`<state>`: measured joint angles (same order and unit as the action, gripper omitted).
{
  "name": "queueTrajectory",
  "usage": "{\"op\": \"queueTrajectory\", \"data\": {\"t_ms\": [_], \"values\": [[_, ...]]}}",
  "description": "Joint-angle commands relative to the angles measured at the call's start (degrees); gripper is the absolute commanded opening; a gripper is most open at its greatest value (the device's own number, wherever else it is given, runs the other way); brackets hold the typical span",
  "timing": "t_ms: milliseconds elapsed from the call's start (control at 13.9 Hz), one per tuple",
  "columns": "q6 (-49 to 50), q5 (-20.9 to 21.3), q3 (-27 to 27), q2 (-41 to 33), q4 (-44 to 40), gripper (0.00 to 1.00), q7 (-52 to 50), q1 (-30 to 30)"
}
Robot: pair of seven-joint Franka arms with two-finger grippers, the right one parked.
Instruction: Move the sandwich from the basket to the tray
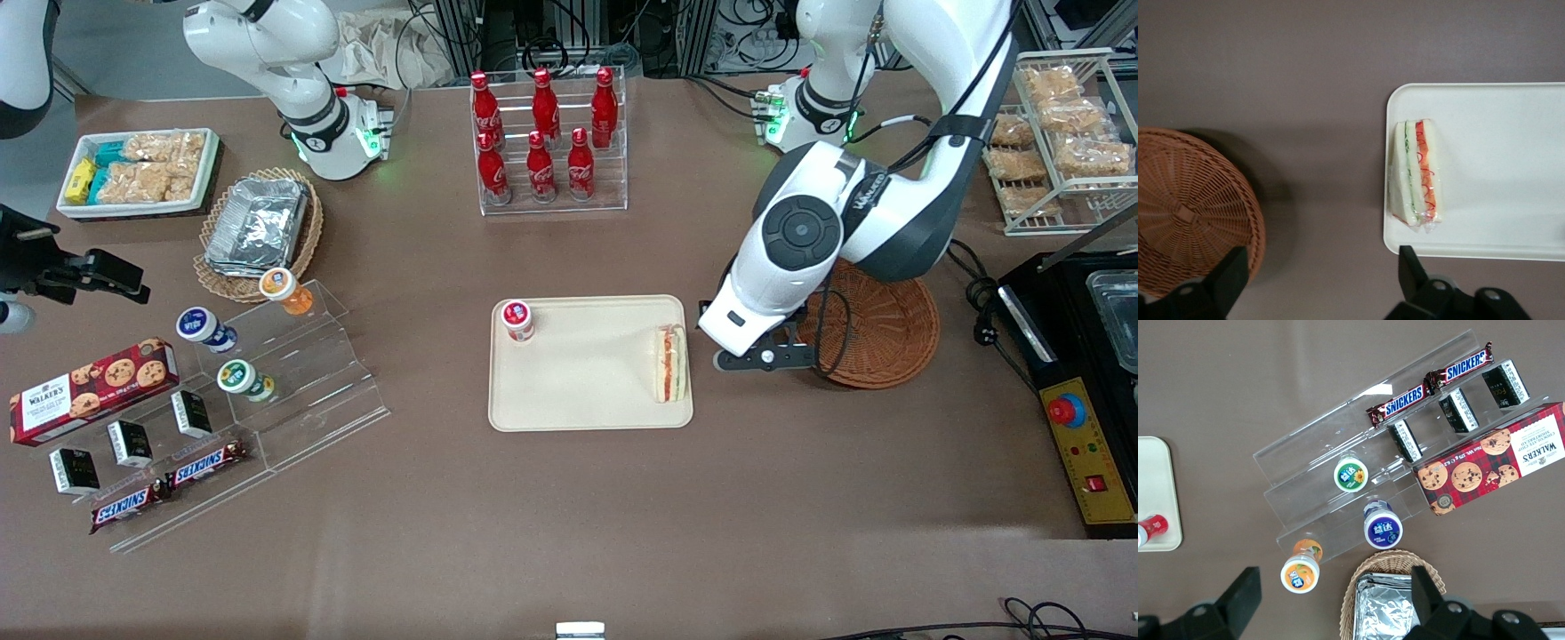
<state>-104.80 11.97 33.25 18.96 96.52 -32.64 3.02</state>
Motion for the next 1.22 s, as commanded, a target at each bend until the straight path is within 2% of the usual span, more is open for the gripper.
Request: {"op": "queueTrajectory", "data": {"t_ms": [0,72,288,719,1150], "values": [[4.0,-1.1,0.0,-4.9,0.0,1.00,9.9,5.4],[4.7,-1.4,-1.1,-6.2,0.0,1.00,12.5,6.1],[7.3,-5.7,-9.2,-10.3,0.0,1.00,20.5,5.0],[11.0,-9.3,-22.8,-16.0,-0.4,1.00,30.3,0.6],[14.2,-11.0,-30.3,-18.4,-3.7,1.00,38.0,0.4]]}}
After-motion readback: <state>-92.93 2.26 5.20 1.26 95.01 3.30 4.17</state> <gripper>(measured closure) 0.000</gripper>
